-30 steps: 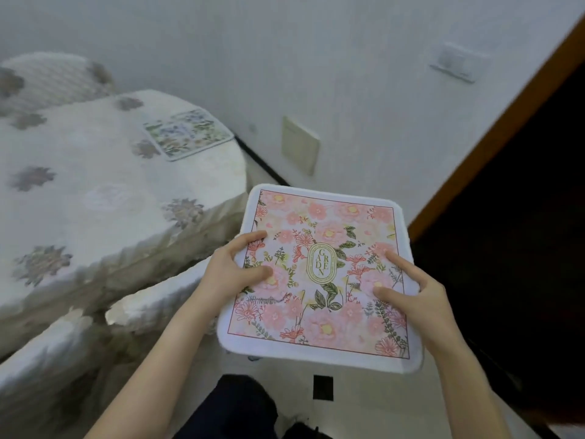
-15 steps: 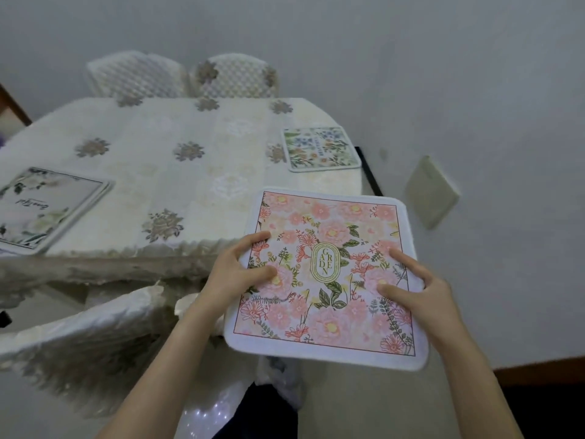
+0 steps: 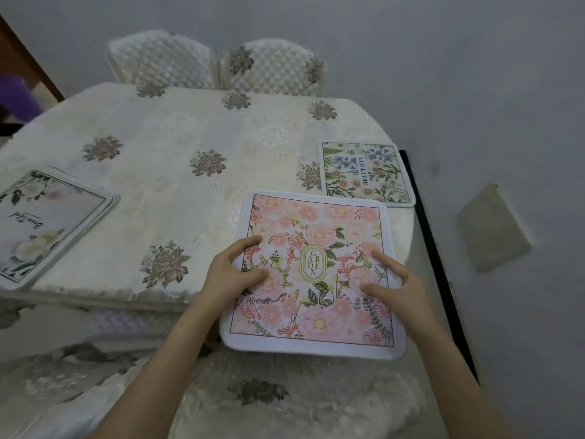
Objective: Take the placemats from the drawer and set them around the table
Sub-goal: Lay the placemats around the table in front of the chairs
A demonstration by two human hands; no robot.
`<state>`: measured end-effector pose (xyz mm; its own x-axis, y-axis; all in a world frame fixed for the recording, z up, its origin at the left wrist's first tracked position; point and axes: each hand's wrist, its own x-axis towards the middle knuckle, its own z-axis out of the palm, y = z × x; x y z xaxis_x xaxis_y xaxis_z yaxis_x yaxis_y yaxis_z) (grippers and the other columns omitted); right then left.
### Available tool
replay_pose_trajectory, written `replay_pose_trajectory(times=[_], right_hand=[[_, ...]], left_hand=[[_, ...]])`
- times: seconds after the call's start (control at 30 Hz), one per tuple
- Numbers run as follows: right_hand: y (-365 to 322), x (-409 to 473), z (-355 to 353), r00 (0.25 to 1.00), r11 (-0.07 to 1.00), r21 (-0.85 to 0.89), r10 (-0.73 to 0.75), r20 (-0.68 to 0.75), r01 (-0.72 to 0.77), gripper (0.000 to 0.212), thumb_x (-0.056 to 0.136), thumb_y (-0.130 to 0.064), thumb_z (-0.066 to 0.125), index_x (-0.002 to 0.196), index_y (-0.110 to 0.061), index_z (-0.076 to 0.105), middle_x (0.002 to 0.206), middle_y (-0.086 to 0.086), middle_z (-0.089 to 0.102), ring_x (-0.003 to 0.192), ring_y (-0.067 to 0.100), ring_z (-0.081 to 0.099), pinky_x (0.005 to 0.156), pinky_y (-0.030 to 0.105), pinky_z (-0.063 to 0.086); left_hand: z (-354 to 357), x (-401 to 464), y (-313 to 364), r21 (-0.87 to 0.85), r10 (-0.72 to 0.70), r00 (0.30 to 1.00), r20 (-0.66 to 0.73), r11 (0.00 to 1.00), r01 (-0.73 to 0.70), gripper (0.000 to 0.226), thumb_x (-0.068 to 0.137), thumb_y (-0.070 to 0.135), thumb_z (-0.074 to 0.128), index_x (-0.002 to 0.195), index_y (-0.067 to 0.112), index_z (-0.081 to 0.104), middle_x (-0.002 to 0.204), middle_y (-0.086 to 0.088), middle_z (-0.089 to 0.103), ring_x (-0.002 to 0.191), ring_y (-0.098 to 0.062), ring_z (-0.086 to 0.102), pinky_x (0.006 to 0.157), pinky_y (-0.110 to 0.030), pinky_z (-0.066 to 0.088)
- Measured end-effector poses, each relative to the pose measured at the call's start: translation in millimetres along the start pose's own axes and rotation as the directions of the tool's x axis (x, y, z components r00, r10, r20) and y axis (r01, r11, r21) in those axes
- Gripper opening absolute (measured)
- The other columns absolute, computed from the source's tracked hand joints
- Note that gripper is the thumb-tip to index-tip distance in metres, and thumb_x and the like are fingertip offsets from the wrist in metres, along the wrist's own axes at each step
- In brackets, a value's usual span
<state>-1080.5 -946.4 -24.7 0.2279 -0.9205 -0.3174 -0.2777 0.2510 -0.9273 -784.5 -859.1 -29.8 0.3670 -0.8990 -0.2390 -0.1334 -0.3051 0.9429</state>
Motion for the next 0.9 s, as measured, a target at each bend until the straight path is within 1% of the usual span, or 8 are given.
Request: replay_pose_trajectory(times=[0.13, 0.2, 0.33, 0.43, 0.63, 0.77, 0.8, 0.9], right_hand=[[20, 59, 4, 0.998, 0.998, -0.020, 0.063, 0.018, -0.063, 0.066, 0.062, -0.018, 0.088, 0.118, -0.044, 0.066, 0.121, -0.024, 0.059, 0.124, 0.016, 0.055, 0.105, 0.050, 0.045], [31, 86, 7, 0.996, 0.996, -0.013, 0.083, 0.011, -0.083, 0.066, 0.059, -0.020, 0.088, 0.116, -0.047, 0.066, 0.125, -0.015, 0.061, 0.122, 0.019, 0.057, 0.100, 0.050, 0.048], [48, 131, 19, 0.997, 0.995, -0.057, 0.077, 0.024, -0.076, 0.066, 0.070, -0.005, 0.083, 0.127, -0.032, 0.063, 0.122, -0.013, 0.057, 0.126, 0.017, 0.053, 0.105, 0.044, 0.046], [61, 156, 27, 0.996, 0.994, -0.083, 0.079, 0.049, -0.075, 0.066, 0.072, -0.004, 0.082, 0.130, -0.028, 0.061, 0.125, -0.012, 0.056, 0.126, 0.016, 0.052, 0.106, 0.044, 0.045], [74, 182, 45, 0.996, 0.993, -0.105, 0.052, 0.076, -0.044, 0.066, 0.074, -0.001, 0.079, 0.133, -0.022, 0.059, 0.128, -0.009, 0.057, 0.124, 0.009, 0.051, 0.102, 0.029, 0.047], [80, 187, 52, 0.998, 0.991, -0.130, 0.039, 0.055, -0.031, 0.064, 0.076, 0.003, 0.076, 0.134, -0.019, 0.058, 0.134, -0.002, 0.055, 0.101, -0.004, 0.056, 0.068, 0.001, 0.046], [81, 187, 53, 0.998, 0.990, -0.135, 0.038, 0.046, -0.031, 0.064, 0.076, 0.003, 0.075, 0.134, -0.018, 0.058, 0.133, -0.003, 0.055, 0.097, -0.006, 0.056, 0.067, -0.001, 0.045], [88, 187, 54, 0.999, 0.985, -0.169, 0.027, 0.036, -0.020, 0.065, 0.076, -0.001, 0.076, 0.134, -0.021, 0.057, 0.137, -0.004, 0.055, 0.118, 0.004, 0.052, 0.080, 0.001, 0.042]], left_hand=[[14, 50, -19, 0.020, -0.055, 0.998, 0.003, 0.998, 0.055, 0.059, 0.074, 0.005, 0.079, 0.123, 0.033, 0.061, 0.125, 0.011, 0.055, 0.078, -0.014, 0.069, 0.068, -0.028, 0.059], [21, 76, -32, 0.031, -0.081, 0.997, -0.016, 0.996, 0.082, 0.058, 0.073, 0.004, 0.079, 0.121, 0.033, 0.062, 0.124, 0.009, 0.057, 0.081, -0.008, 0.069, 0.070, -0.029, 0.060], [31, 116, -57, 0.059, -0.119, 0.992, -0.052, 0.991, 0.122, 0.060, 0.071, 0.003, 0.079, 0.122, 0.030, 0.062, 0.119, 0.006, 0.059, 0.095, -0.003, 0.062, 0.068, -0.016, 0.056], [34, 135, -76, 0.083, -0.137, 0.987, -0.083, 0.986, 0.144, 0.061, 0.070, 0.004, 0.081, 0.123, 0.029, 0.062, 0.120, 0.006, 0.059, 0.099, -0.010, 0.063, 0.077, -0.023, 0.057], [33, 153, -100, 0.126, -0.142, 0.982, -0.129, 0.979, 0.158, 0.062, 0.070, 0.004, 0.080, 0.126, 0.024, 0.062, 0.120, 0.004, 0.060, 0.103, -0.010, 0.060, 0.071, -0.006, 0.049], [35, 156, -106, 0.127, -0.134, 0.981, -0.141, 0.980, 0.152, 0.061, 0.073, 0.002, 0.078, 0.128, 0.021, 0.060, 0.120, 0.003, 0.058, 0.092, -0.002, 0.059, 0.063, -0.003, 0.047], [34, 157, -107, 0.125, -0.132, 0.982, -0.132, 0.981, 0.149, 0.061, 0.074, 0.002, 0.077, 0.128, 0.021, 0.059, 0.121, 0.003, 0.058, 0.088, 0.001, 0.060, 0.062, -0.005, 0.047], [31, 157, -111, 0.141, -0.137, 0.987, -0.087, 0.979, 0.149, 0.060, 0.077, 0.005, 0.075, 0.131, 0.023, 0.056, 0.122, 0.005, 0.056, 0.086, 0.007, 0.058, 0.062, -0.006, 0.048]])
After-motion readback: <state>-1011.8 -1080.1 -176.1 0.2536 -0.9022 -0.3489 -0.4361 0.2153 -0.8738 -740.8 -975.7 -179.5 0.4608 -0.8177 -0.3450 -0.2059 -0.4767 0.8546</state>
